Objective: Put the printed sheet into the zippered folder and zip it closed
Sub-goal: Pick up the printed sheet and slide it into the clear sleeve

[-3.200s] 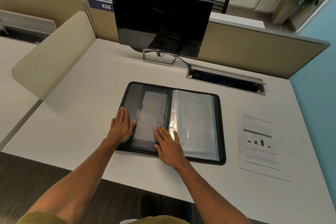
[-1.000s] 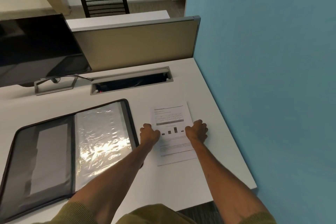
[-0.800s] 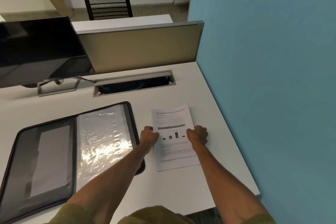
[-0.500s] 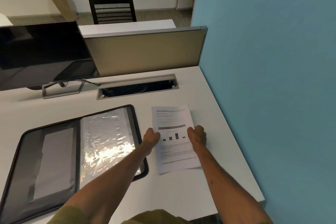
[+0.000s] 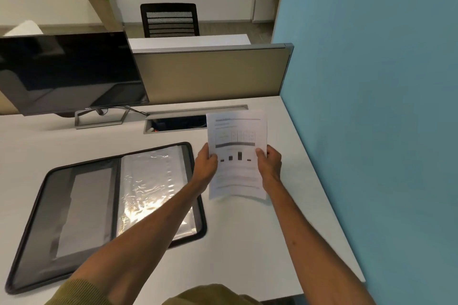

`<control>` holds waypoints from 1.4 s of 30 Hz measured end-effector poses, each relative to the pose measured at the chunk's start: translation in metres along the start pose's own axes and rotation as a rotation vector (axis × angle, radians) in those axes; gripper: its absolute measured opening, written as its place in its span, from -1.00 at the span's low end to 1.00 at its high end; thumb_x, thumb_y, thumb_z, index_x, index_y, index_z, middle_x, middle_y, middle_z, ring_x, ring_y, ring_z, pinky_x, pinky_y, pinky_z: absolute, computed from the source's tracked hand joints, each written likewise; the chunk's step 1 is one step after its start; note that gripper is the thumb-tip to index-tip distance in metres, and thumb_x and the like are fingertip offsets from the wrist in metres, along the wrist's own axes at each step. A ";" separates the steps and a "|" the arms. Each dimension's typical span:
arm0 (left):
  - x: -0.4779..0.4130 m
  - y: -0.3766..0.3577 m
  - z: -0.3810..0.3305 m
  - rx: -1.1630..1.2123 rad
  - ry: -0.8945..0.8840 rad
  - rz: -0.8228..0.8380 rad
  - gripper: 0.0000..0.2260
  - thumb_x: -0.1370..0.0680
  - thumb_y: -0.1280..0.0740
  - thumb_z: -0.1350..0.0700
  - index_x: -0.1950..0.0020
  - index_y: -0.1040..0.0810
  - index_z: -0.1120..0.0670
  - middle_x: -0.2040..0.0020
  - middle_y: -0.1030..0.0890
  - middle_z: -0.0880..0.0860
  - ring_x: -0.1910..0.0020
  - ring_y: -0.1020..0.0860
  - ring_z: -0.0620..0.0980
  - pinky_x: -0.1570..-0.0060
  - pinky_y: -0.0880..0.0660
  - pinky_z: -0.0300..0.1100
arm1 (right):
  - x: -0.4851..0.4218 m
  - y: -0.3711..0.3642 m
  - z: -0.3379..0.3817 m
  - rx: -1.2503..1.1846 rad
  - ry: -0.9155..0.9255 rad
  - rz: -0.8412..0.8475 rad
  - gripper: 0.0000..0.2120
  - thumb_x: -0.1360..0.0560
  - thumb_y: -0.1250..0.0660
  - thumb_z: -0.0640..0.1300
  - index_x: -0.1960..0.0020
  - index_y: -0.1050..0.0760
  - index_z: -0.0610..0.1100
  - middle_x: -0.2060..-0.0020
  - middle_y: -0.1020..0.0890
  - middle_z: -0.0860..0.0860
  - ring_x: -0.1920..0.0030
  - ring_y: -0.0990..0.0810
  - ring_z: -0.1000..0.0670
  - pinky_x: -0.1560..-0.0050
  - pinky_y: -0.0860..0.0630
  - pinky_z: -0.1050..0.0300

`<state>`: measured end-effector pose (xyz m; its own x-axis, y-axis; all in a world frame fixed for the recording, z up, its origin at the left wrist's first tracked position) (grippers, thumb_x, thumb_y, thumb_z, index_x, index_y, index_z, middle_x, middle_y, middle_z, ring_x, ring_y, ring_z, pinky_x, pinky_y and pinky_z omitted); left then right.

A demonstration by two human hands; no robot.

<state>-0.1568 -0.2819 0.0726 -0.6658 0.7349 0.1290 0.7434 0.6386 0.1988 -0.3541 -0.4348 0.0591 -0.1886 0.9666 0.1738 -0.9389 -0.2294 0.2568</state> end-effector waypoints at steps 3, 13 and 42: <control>-0.006 0.013 -0.027 0.069 -0.140 -0.124 -0.75 -0.71 -0.27 0.20 -0.38 -0.50 0.11 -0.18 -0.66 0.06 -0.11 -0.70 0.01 0.01 -0.72 -0.12 | -0.001 -0.002 0.031 -0.123 0.141 -0.003 -0.83 -0.68 -0.33 -0.09 -0.20 -0.60 -0.15 -0.10 -0.71 -0.08 -0.09 -0.71 -0.09 -0.02 -0.72 0.08; 0.009 0.001 0.016 0.033 -0.121 -0.118 -0.69 -0.72 -0.30 0.15 -0.48 -0.48 0.08 -0.22 -0.64 -0.03 -0.19 -0.65 -0.10 -0.15 -0.66 -0.11 | 0.014 -0.017 -0.016 -0.212 0.072 0.045 -0.68 -0.68 -0.33 -0.19 -0.43 -0.50 -0.15 -0.19 -0.67 -0.11 -0.19 -0.66 -0.15 -0.08 -0.68 0.16; 0.017 0.208 0.054 -0.036 0.052 -0.293 -0.69 -0.65 -0.21 0.07 -0.35 -0.56 0.09 -0.15 -0.71 -0.03 -0.04 -0.71 -0.01 0.04 -0.67 -0.15 | 0.065 -0.190 0.043 0.074 -0.062 0.620 -0.83 -0.65 -0.38 -0.10 -0.22 -0.63 -0.07 -0.04 -0.76 -0.03 0.05 -0.75 -0.02 0.21 -0.67 0.07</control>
<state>-0.0099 -0.1239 0.0643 -0.8550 0.5068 0.1103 0.5166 0.8128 0.2692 -0.1757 -0.3331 0.0624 -0.6724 0.6437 0.3656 -0.6379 -0.7544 0.1551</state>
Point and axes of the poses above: each hand's wrist, its own x-axis away from the middle knuckle, its own y-axis out of the back of the hand, z = x × y, the point moved 10 cm from there along -x, towards the middle knuckle
